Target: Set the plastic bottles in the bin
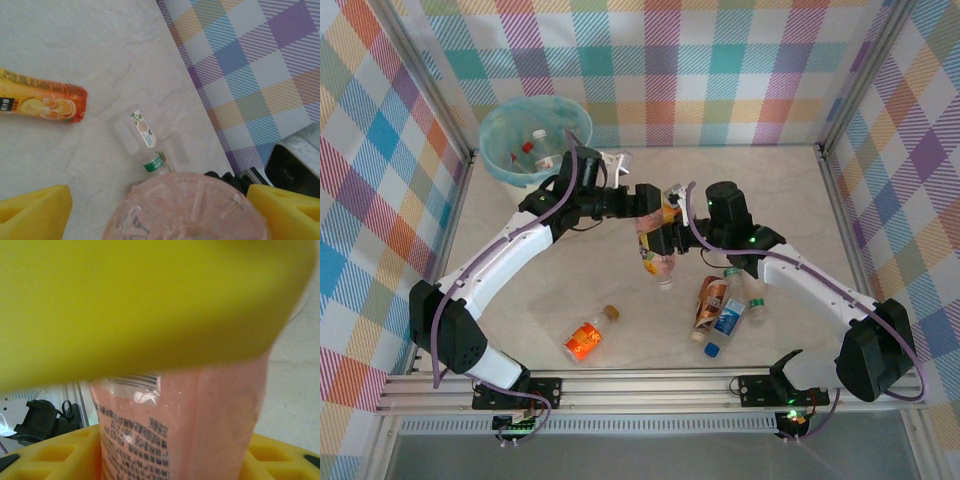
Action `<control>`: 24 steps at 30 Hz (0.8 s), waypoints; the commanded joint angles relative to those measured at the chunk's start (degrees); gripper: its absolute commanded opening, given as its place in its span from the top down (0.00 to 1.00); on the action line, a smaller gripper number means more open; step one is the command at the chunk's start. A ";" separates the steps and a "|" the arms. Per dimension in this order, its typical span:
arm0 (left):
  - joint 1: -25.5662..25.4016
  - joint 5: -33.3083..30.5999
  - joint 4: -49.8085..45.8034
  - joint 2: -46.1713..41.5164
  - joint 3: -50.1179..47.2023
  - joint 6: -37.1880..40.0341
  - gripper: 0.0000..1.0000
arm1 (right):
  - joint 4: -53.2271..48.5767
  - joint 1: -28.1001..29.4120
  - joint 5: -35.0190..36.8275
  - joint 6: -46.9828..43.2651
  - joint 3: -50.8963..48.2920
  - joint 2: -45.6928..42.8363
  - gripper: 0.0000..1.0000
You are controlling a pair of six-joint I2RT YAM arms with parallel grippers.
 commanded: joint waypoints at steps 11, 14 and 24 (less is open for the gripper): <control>-0.68 -0.94 -3.64 -2.23 -0.17 1.02 0.35 | 1.28 0.28 3.12 -0.97 2.92 0.64 0.34; -0.68 -6.30 -5.98 -3.22 2.21 2.09 0.35 | 0.73 0.27 5.72 -0.30 3.32 0.63 0.25; 1.07 -22.52 -12.21 -3.59 17.65 5.90 0.38 | -4.88 0.25 20.54 -0.33 6.97 -4.87 0.00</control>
